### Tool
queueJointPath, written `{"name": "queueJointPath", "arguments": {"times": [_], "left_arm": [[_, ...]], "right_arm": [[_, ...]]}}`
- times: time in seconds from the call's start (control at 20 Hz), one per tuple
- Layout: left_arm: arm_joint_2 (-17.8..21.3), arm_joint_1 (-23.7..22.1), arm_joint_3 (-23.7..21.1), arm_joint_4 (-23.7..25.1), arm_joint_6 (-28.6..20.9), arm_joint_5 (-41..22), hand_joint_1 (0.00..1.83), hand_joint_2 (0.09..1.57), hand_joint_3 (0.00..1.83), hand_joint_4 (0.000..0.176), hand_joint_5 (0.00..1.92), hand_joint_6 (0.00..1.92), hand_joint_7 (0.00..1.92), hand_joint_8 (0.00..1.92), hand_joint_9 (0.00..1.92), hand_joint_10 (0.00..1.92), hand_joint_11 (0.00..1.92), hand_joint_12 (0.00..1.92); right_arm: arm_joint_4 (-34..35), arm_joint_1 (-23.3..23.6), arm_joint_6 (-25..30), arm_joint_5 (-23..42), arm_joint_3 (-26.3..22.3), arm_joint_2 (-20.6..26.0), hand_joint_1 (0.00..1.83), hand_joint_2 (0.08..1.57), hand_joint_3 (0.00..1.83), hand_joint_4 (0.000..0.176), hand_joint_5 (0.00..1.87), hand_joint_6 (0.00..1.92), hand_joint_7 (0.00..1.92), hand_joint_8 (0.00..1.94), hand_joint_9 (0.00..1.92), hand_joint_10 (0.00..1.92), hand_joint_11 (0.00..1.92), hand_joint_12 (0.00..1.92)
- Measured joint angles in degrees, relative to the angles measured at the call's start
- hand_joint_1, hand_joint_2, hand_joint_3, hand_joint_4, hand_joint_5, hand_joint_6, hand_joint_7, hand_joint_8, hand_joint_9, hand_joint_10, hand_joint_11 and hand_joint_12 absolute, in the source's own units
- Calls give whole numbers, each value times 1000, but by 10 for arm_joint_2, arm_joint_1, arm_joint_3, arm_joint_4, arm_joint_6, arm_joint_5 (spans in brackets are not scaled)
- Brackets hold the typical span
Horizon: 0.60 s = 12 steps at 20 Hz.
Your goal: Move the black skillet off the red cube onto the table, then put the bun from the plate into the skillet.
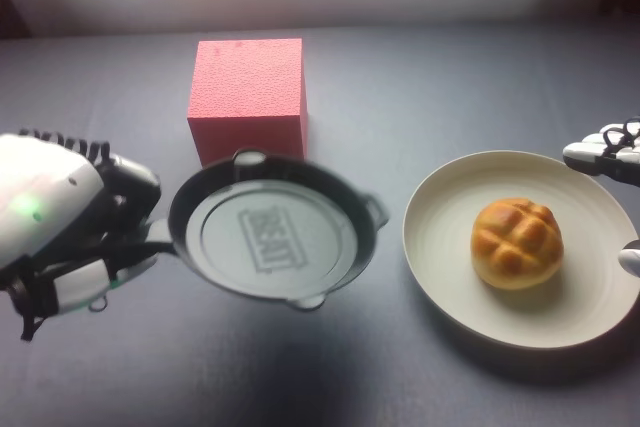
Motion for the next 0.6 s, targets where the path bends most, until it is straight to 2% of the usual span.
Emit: {"name": "queueJointPath", "arguments": {"times": [0.2,0.25,0.35,0.45,0.6], "left_arm": [[-1,2,7,-13,26,50,1309,1296,1,0,1202,1921,1465,1921,1616,1921,1638,1921],[-5,2,12,-18,29,60,1306,1295,0,0,1185,1921,1436,1921,1579,1921,1614,1921],[-11,2,16,-31,31,87,1256,1262,0,0,1129,1921,1371,1921,1532,1921,1581,1921],[-11,4,16,-28,31,94,1197,1197,0,0,1022,1921,1171,1921,1363,1921,1448,1921],[-11,11,13,-28,31,97,1034,1178,0,0,890,1921,959,1921,1152,1921,1242,1921]], "right_arm": [[0,0,0,0,0,0,487,1334,0,22,342,3,384,5,384,8,425,19],[0,0,0,0,0,0,470,1331,0,32,341,1,385,4,388,7,426,19],[0,0,0,0,0,0,488,1332,0,31,344,2,386,2,387,4,419,16],[0,0,0,0,0,0,493,1340,3,29,341,0,392,4,397,7,429,20],[0,0,0,-1,0,0,512,1335,0,28,348,1,401,3,407,5,431,19]]}}
